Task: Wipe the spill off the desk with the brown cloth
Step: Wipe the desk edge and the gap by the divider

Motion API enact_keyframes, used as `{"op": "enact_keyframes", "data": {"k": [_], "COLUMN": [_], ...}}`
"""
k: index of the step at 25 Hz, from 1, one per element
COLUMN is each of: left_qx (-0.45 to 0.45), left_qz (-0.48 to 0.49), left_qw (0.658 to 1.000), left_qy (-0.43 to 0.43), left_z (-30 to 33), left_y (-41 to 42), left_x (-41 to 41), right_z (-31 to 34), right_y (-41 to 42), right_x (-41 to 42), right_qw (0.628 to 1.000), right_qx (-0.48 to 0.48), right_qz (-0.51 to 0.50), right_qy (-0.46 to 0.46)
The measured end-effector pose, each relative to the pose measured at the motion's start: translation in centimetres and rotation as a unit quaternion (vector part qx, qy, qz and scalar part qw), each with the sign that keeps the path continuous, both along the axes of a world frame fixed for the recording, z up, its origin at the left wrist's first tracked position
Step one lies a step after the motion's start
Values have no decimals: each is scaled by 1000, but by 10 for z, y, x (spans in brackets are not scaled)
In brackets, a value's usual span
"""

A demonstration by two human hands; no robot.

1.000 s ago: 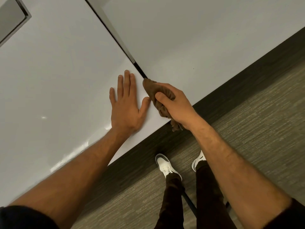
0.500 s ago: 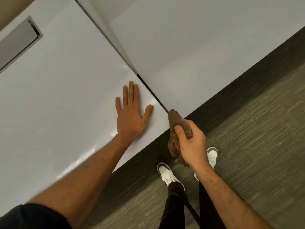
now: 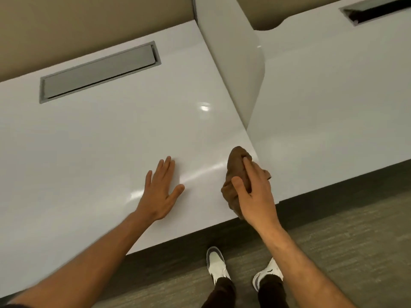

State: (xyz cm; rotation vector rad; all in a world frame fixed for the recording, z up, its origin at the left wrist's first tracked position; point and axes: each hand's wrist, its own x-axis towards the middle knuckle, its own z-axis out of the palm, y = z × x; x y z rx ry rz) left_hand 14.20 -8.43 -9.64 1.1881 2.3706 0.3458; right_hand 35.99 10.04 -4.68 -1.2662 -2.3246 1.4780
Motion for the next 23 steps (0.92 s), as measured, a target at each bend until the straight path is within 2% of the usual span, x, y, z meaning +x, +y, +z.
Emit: {"op": "enact_keyframes", "data": {"k": [2,4,7,14,19,23], "left_qx": [-31,-59,-52,-24,-22,-22], "left_qz": [-1,-5,-10,-7,-10,-12], "left_qw": [999,995,992,993,994,994], "left_qy": [43,82,111,116,108,110], "left_z": [-4,-13,-26,-37,-38,-41], "left_y": [-27,-44,-53,-56,-56,-56], "left_x": [-30,-49,-55,-57,-58,-58], "right_z": [-23,-43,-60,-69,-72,-71], "right_y": [-13,-23,-23,23,49,58], "right_x": [-14,-22,-38,-117,-189,-243], "right_qw": [974,943,935,931,924,928], "right_qx": [111,202,263,298,314,308], "right_qz": [111,127,70,-5,2,55], "right_qy": [-163,-231,-226,-209,-219,-202]}}
